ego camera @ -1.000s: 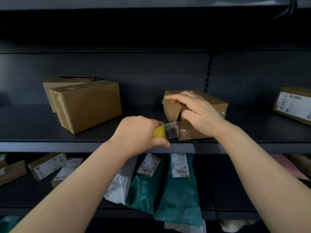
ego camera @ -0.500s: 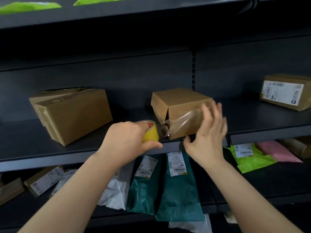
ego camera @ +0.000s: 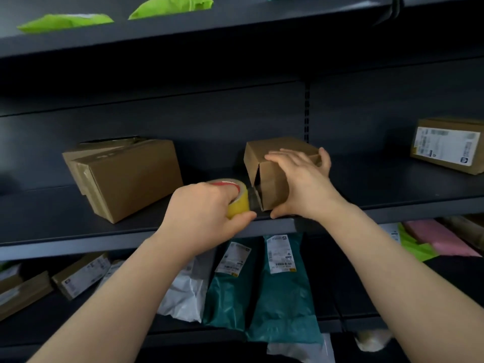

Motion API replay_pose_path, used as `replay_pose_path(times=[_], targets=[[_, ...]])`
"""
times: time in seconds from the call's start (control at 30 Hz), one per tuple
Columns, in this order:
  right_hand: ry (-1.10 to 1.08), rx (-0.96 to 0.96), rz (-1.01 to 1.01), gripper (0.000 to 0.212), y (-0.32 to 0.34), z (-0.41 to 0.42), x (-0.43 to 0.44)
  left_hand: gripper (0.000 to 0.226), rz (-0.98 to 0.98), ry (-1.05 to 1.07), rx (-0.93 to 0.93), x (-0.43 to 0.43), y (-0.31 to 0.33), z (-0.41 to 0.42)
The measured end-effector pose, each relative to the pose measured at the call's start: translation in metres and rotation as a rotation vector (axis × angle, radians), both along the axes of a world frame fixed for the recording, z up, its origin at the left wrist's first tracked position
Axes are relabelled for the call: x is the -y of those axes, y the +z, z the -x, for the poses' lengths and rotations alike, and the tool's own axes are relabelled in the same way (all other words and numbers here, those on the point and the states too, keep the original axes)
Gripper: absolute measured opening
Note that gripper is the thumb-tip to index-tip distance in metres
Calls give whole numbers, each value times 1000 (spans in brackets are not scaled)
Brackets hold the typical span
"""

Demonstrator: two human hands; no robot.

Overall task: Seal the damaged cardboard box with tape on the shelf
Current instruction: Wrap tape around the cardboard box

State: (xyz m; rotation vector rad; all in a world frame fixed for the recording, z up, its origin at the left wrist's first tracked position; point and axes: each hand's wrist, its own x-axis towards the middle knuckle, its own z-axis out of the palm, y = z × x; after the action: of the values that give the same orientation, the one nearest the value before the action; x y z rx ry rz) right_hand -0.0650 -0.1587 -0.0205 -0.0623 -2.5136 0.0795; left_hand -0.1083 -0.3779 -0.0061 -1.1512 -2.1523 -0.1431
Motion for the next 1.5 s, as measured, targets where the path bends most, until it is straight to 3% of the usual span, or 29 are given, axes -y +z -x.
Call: replay_pose_path(times=[0.23, 0.4, 0.5, 0.8, 0.93, 1.07, 1.27, 1.4, 1.5], targets=[[142, 51, 126, 114, 8, -8, -13, 39, 92, 176, 52, -11, 2, 8], [146, -86, 176, 61, 0, -1, -17, 37, 116, 184, 111, -15, 3, 15], [127, -171, 198, 51, -5, 6, -16, 38, 122, 182, 116, -16, 2, 12], [173, -92, 233, 58, -6, 6, -23, 49, 110, 193, 86, -21, -2, -1], [129, -157, 260, 53, -8, 14, -20, 54, 130, 201, 58, -23, -1, -5], [182, -73, 372, 52, 5, 15, -28, 58, 158, 126, 220, -21, 0, -7], [186, -76, 368, 57, -1, 17, -28, 60, 222, 87, 329, -24, 4, -10], [144, -139, 362, 110, -27, 2, -14, 44, 150, 33, 421, -22, 11, -8], [84, -169, 204, 134, -39, -1, 0, 36, 121, -29, 445, -21, 18, -8]])
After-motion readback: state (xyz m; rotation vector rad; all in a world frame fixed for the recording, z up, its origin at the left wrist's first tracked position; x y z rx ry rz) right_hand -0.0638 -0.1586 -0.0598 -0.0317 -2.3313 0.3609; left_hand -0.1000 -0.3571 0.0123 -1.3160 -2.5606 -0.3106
